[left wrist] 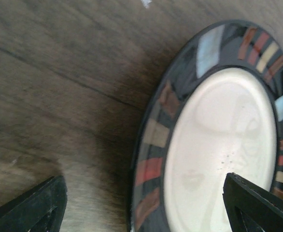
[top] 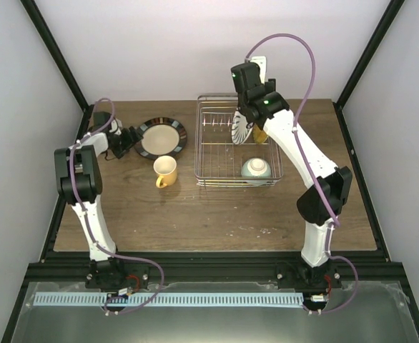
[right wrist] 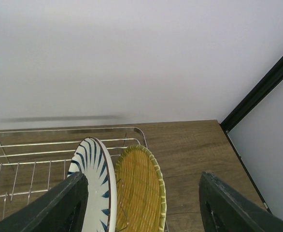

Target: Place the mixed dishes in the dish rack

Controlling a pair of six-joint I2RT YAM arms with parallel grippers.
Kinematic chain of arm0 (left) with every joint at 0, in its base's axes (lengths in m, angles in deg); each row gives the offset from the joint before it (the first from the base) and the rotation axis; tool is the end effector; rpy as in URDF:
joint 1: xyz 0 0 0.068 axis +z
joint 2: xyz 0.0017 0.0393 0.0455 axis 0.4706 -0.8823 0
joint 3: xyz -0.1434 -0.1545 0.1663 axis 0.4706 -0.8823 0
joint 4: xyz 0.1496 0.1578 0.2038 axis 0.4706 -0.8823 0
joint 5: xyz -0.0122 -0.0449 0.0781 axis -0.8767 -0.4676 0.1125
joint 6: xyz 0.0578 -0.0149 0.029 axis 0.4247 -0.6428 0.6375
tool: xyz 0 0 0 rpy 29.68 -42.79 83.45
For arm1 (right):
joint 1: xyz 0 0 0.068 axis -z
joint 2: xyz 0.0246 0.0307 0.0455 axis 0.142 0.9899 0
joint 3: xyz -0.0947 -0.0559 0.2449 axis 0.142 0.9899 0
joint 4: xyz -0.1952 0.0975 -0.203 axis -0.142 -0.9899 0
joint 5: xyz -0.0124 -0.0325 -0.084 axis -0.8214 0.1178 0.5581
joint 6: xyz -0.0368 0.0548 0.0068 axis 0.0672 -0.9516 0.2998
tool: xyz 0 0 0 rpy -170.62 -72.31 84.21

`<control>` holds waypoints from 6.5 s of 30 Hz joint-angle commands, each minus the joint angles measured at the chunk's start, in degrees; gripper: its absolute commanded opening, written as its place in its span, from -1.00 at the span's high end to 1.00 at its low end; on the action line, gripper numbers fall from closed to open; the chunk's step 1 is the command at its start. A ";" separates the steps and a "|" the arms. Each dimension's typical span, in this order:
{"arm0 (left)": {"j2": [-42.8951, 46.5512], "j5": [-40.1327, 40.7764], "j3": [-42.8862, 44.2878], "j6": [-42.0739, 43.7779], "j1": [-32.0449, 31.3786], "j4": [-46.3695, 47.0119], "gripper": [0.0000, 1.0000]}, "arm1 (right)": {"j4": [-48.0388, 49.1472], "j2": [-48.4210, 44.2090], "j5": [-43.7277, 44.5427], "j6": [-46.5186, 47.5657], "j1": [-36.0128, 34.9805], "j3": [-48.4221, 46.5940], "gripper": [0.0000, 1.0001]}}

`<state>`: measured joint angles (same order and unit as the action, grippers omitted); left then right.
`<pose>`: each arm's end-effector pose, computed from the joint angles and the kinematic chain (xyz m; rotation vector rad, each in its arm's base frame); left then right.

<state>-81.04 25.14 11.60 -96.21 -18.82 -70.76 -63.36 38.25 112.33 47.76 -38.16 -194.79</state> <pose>0.4807 0.0558 0.1130 -0.6105 2.4823 -0.6691 0.4263 0.2042 0.4055 0.0857 1.9653 -0.3530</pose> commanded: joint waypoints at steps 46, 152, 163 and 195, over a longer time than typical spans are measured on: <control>-7.53 -15.89 -3.62 -3.72 -1.31 6.27 1.00 | 2.88 -2.80 -5.99 -1.18 1.52 4.91 -0.29; 18.91 -29.65 -7.81 -5.18 -1.81 13.63 -0.35 | 28.02 12.70 -65.29 -9.52 1.63 -0.94 0.99; 20.87 -22.97 -8.35 -1.35 2.37 9.77 -0.72 | 28.61 8.05 -52.00 -7.53 1.79 -0.13 0.99; 18.12 -24.30 -9.16 -2.32 3.16 11.45 -0.75 | 13.35 0.97 -3.70 -5.84 -4.61 -2.88 0.99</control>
<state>-62.13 1.38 2.24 -98.73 -15.69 -60.14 -53.33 41.41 100.16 44.15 -40.98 -193.37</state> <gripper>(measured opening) 0.877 0.081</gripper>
